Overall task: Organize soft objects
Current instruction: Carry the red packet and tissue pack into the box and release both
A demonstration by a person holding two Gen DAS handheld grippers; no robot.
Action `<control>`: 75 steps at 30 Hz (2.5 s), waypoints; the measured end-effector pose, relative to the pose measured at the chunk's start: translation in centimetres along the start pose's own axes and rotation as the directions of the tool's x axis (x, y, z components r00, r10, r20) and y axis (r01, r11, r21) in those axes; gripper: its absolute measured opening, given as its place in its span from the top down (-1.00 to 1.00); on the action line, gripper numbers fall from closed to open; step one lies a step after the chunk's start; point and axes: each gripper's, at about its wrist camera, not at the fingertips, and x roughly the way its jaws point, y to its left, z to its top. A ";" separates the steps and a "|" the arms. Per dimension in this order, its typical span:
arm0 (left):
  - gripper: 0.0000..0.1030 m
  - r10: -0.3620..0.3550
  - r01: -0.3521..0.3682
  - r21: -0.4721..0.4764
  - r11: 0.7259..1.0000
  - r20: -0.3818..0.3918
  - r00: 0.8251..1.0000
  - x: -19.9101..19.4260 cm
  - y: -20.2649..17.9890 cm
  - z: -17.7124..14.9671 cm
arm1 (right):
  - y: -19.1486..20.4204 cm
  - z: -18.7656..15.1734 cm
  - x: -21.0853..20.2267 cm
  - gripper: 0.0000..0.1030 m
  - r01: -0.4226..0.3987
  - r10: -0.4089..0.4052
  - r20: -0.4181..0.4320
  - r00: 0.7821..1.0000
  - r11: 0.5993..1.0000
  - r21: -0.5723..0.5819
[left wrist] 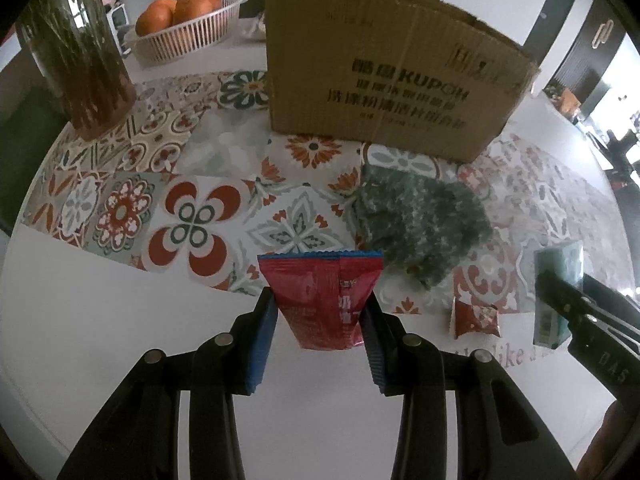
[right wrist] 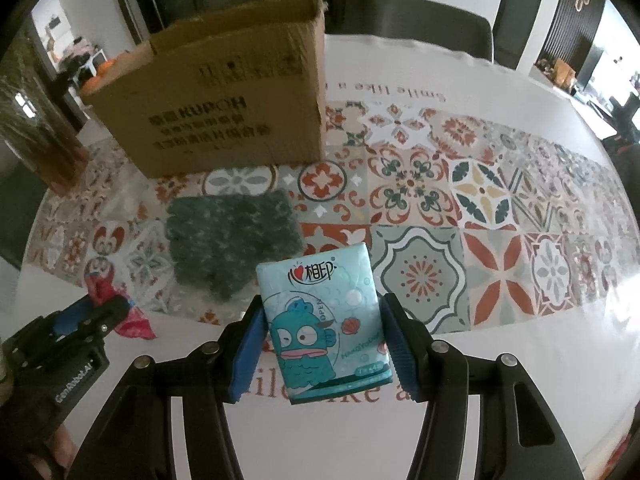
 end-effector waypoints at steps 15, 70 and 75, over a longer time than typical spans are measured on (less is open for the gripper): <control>0.22 -0.067 0.059 0.060 0.996 0.143 0.987 -4.3 1.3 0.2 | 1.8 -0.4 -3.9 -0.12 -0.048 0.045 0.120 0.992 0.999 0.021; 0.23 -0.119 0.057 0.150 0.987 0.449 0.886 -11.2 1.2 8.9 | 3.7 8.3 -9.8 -0.12 -0.151 0.142 0.430 0.892 0.988 -0.013; 0.23 -0.118 0.051 0.156 0.986 0.458 0.881 -11.0 0.9 10.1 | 3.5 9.6 -9.2 -0.12 -0.155 0.147 0.431 0.890 0.988 -0.016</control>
